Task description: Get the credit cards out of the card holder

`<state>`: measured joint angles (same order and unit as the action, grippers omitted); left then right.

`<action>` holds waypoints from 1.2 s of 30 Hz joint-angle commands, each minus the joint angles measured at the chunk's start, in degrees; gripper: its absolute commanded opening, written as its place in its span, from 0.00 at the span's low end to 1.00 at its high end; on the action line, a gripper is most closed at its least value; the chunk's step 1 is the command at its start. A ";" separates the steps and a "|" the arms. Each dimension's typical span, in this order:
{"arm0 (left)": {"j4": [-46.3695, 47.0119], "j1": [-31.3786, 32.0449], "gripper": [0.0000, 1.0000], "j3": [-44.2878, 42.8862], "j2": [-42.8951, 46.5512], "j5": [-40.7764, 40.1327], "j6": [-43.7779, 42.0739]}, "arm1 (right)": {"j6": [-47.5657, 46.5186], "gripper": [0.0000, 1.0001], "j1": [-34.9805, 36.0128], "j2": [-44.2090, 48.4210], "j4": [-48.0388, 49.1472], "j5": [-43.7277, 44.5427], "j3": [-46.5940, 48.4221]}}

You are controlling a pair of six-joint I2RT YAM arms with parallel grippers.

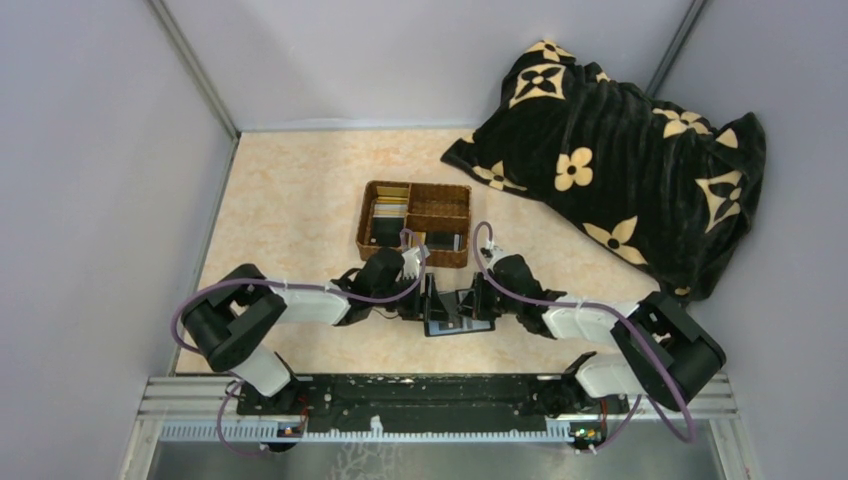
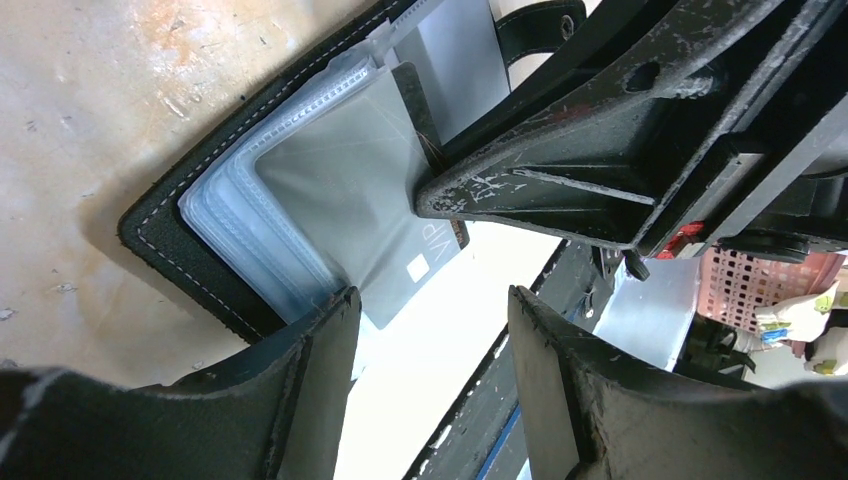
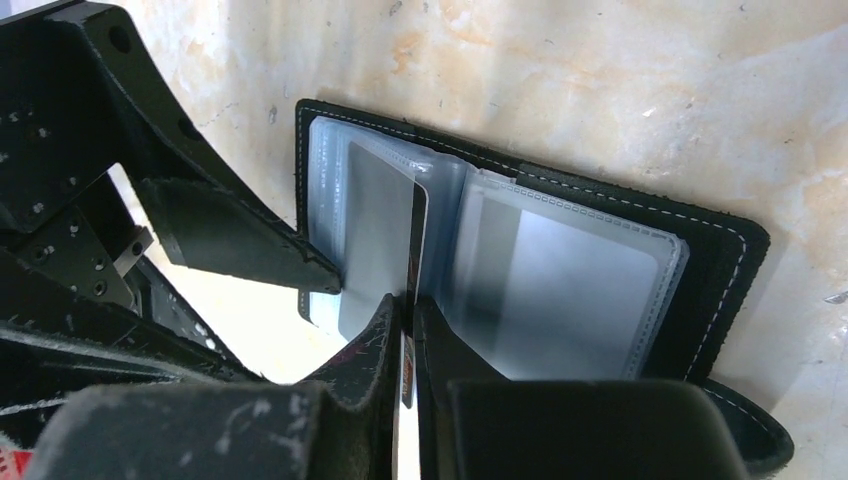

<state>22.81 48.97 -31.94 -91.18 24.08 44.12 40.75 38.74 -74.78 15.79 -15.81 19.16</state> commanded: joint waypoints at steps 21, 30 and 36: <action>-1.47 -0.33 0.63 0.31 -3.53 -0.57 -0.78 | -4.46 0.00 -7.59 11.16 -9.92 -1.54 -0.47; -0.55 -0.49 0.63 -0.35 -3.46 0.89 -0.61 | -5.65 0.00 -9.04 11.16 -10.77 -2.45 -0.35; 2.04 -0.46 0.63 -2.21 -0.90 2.11 -0.20 | -4.54 0.00 -9.06 8.77 -7.02 -5.25 -1.16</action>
<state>25.50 48.73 -32.71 -93.17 25.80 44.16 37.23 30.68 -64.95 5.41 -20.62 18.02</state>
